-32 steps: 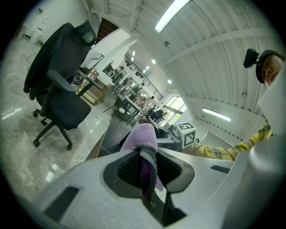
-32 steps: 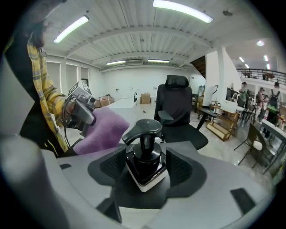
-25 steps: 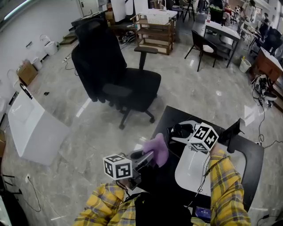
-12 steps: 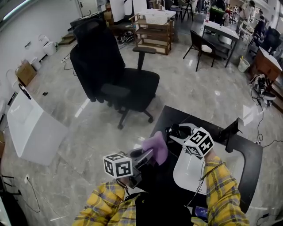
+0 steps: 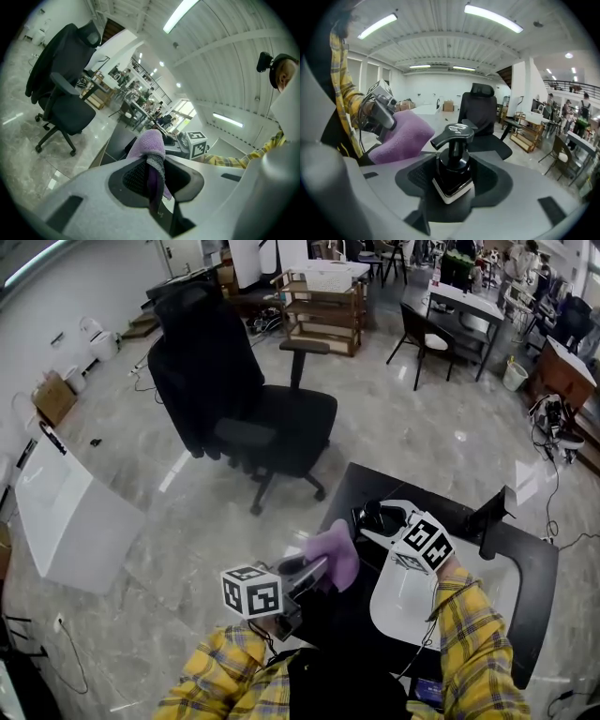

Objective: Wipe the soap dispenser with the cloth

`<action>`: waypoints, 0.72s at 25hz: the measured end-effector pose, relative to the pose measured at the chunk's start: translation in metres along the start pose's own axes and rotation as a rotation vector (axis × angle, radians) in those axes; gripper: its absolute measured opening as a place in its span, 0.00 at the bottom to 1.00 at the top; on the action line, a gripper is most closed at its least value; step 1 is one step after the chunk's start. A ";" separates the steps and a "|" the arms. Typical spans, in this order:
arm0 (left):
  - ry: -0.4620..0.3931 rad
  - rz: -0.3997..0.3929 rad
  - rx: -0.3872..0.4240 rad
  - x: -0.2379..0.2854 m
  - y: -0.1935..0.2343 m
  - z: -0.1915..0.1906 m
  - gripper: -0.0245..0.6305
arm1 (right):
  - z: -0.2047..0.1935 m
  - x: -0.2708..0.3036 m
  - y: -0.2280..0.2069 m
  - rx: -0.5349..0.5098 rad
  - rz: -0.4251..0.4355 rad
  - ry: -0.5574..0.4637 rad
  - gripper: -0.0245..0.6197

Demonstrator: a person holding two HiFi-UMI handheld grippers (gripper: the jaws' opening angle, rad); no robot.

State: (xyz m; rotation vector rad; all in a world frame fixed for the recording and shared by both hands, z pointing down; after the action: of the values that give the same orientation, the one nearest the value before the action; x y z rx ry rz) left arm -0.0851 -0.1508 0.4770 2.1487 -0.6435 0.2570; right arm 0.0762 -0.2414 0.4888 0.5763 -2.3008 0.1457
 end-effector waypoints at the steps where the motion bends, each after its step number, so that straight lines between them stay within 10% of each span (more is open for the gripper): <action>1: -0.001 0.001 0.000 -0.001 0.001 -0.001 0.14 | 0.001 0.001 0.000 -0.027 0.026 0.014 0.36; 10: -0.005 0.008 -0.009 -0.012 0.003 -0.005 0.14 | 0.010 0.010 -0.008 -0.062 0.139 0.054 0.37; 18: -0.019 0.014 -0.030 -0.009 0.010 -0.004 0.14 | 0.006 0.010 -0.007 0.068 0.036 0.037 0.37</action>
State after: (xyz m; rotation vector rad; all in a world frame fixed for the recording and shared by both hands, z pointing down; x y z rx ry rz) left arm -0.0977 -0.1489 0.4825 2.1210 -0.6694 0.2333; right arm 0.0689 -0.2526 0.4912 0.5623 -2.2786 0.2503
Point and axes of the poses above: the fingertips, and each gripper's own axes: x forward along the fingers, y to its left, z out of its top, the point moved 5 cm from there along -x, backward along the fingers, and after that the axes turned 12 degrees about y, right-handed, at the moved point
